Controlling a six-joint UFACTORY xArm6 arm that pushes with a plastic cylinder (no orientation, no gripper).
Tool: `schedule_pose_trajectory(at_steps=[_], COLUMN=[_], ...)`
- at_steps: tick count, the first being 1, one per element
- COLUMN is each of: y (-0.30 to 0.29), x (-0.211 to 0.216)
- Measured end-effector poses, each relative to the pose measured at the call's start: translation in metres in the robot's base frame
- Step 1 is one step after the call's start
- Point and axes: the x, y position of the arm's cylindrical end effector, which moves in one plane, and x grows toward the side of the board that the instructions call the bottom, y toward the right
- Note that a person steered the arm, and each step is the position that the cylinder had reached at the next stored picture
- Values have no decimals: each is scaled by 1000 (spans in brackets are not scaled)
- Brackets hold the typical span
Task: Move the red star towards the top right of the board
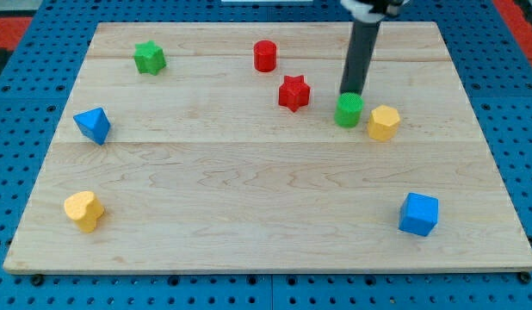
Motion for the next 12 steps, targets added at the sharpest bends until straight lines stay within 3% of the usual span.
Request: schedule_pose_trajectory(at_steps=[1, 3, 5, 6, 7, 8, 9, 12], y=[0, -107, -99, -68, -30, -29, -66, -14], x=[48, 55, 2, -13, -22, -40, -31, -64])
